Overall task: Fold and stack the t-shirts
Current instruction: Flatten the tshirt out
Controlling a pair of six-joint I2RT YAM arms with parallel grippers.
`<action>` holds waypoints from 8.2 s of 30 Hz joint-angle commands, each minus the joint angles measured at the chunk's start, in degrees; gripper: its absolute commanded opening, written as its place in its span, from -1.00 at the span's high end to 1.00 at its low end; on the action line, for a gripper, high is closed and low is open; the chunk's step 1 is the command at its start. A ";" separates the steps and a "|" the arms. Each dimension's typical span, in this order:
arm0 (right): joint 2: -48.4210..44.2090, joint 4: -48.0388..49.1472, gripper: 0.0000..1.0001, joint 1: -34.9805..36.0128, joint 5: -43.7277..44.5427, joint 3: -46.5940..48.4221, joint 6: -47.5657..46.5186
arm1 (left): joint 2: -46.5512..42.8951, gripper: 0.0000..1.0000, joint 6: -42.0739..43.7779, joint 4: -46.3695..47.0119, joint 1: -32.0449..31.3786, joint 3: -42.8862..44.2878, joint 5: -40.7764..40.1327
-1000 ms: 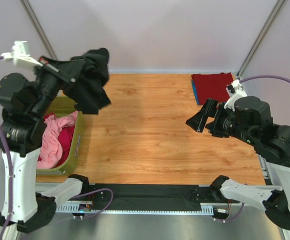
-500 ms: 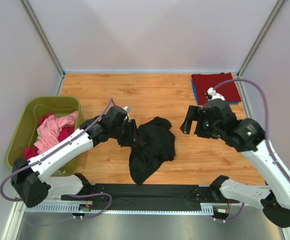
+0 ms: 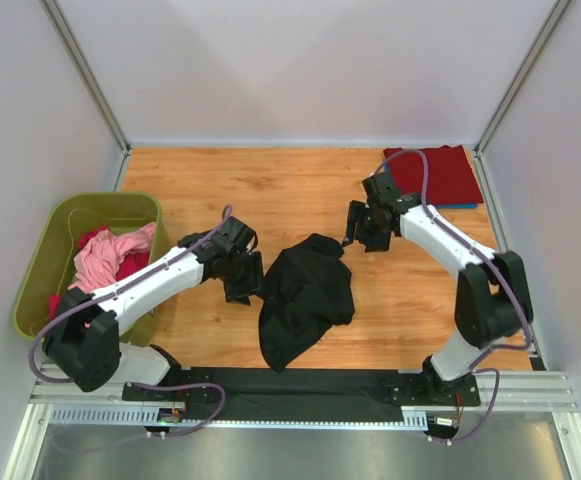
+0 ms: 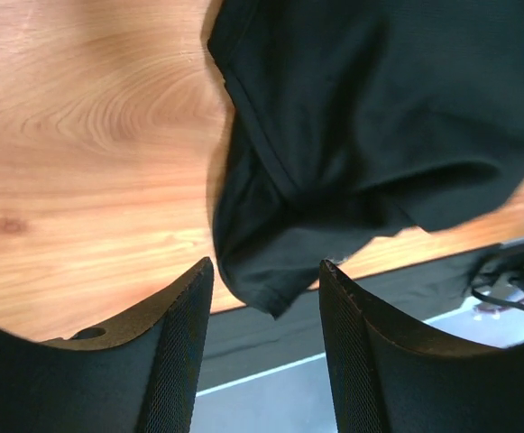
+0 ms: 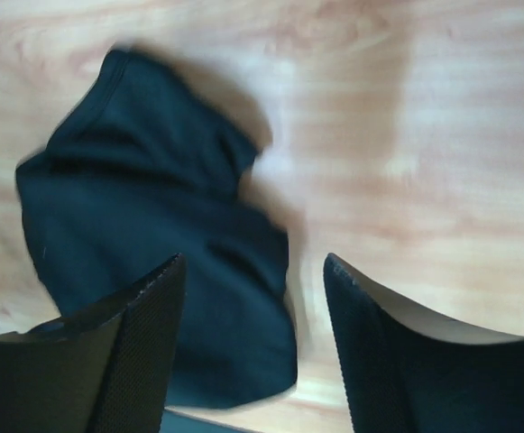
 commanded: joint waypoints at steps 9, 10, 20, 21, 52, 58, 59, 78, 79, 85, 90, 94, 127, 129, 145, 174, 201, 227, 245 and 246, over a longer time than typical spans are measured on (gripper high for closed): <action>18.81 15.70 -0.25 -5.03 -18.13 6.18 -9.18 | 13.76 -0.14 3.13 12.73 1.66 0.23 0.48; 20.47 16.41 -0.24 -5.12 -19.17 6.53 -9.54 | 16.04 -0.13 4.18 13.17 1.66 1.28 0.74; 20.50 6.77 0.99 -6.96 -16.66 14.60 -12.27 | 22.30 0.98 8.94 -1.21 1.84 19.71 -5.92; 18.92 2.05 0.99 -7.40 -14.29 17.23 -12.01 | 22.12 1.00 8.76 -7.68 1.84 26.01 -7.76; -29.80 -21.29 0.15 -7.49 -3.35 -19.51 6.19 | -0.21 -0.13 9.72 -9.93 -0.19 5.76 0.40; -14.20 -8.21 0.07 -4.60 -6.88 -11.41 6.99 | 6.82 -0.11 14.12 -13.54 7.97 9.81 0.38; -11.45 -6.02 0.07 -3.72 -7.05 -7.57 6.29 | 7.09 -0.11 14.30 -13.63 8.86 9.72 1.17; 6.77 -27.17 0.10 -13.46 12.72 6.00 18.48 | 25.44 -0.11 25.99 -6.51 2.73 29.14 1.09; 7.56 -27.09 0.10 -13.64 12.72 6.61 19.63 | 26.25 -0.11 25.73 -5.64 2.54 29.76 1.18; 16.77 -31.74 0.14 -14.34 14.83 12.06 24.38 | 29.33 -0.13 26.78 -2.65 1.66 31.69 1.36; 18.46 -28.68 0.16 -14.26 12.89 10.32 27.19 | 31.78 -0.16 28.36 -1.42 1.23 32.84 0.57; 19.42 -23.84 0.16 -14.43 15.43 7.15 27.81 | 32.49 -0.18 27.22 2.09 0.96 33.01 2.06; 16.18 -11.53 0.99 -16.45 14.12 -5.77 19.81 | 47.79 0.09 -5.73 -22.07 -4.14 60.08 -18.16; 16.09 -11.53 0.99 -16.37 13.95 -5.69 19.64 | 47.96 0.10 -9.77 -23.03 -4.14 60.17 -16.84; 15.47 -8.37 0.99 -16.19 10.96 -7.00 17.09 | 50.69 0.10 -22.88 -21.55 -3.87 58.06 -18.51; 8.02 -21.34 0.99 -16.63 18.85 5.90 15.59 | 44.38 1.00 -7.70 -27.60 -0.98 65.78 -19.73; -26.27 -37.02 0.99 -21.46 25.73 42.39 14.72 | -3.08 1.00 25.81 -31.30 2.89 70.28 -32.67; -15.82 -6.96 0.99 -21.38 9.82 51.08 -2.51 | 8.49 1.00 29.32 -23.30 2.98 78.09 -30.97; -27.23 -13.29 0.99 -21.38 25.80 54.70 -3.65 | 2.43 1.00 21.25 -32.58 2.64 81.96 -13.76; -29.94 -13.64 0.99 -21.29 26.60 54.26 -3.65 | 2.17 1.00 20.72 -33.40 1.85 82.40 -13.41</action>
